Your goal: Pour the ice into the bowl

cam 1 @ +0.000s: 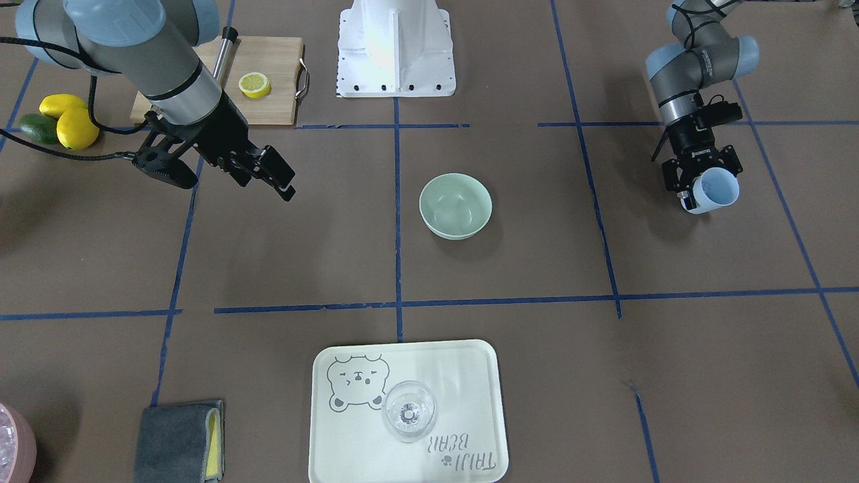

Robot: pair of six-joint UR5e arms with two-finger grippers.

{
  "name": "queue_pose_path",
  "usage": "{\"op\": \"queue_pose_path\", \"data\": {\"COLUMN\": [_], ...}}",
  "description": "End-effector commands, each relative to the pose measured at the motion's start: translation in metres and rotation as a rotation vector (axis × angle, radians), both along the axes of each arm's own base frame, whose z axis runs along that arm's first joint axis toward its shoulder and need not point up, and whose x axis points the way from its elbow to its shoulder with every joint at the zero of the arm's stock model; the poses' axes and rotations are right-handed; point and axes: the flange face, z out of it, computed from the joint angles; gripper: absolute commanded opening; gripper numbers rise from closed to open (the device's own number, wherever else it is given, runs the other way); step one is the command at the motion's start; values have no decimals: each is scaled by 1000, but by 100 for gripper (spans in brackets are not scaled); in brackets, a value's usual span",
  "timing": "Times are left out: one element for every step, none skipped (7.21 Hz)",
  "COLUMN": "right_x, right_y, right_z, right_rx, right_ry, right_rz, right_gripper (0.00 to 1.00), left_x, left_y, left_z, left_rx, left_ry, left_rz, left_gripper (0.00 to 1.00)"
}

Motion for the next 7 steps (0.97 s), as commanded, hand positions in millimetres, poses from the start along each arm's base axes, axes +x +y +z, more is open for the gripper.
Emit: {"op": "queue_pose_path", "data": {"right_x": [0, 0, -1, 0, 1, 3, 4], "right_y": [0, 0, 1, 0, 0, -1, -1], "right_z": [0, 0, 0, 0, -2, -2, -2], "right_rx": [0, 0, 0, 0, 2, 2, 3], "right_ry": [0, 0, 0, 0, -3, -3, -4], "right_rz": [0, 0, -2, 0, 0, 3, 5], "right_gripper": [100, 100, 100, 100, 100, 100, 100], "left_x": [-3, -16, -30, -20, -5, 7, 29], "left_y": [-6, -13, -15, -18, -27, -27, -32], "left_z": [-10, -27, -43, -80, -105, -117, -145], "left_rx": [21, 68, 130, 210, 254, 265, 306], "left_ry": [-4, 26, 51, 74, 69, 76, 8], "left_rz": [17, 37, 68, 150, 159, 166, 188], "left_gripper": [2, 0, 0, 0, 0, 0, 0]}}
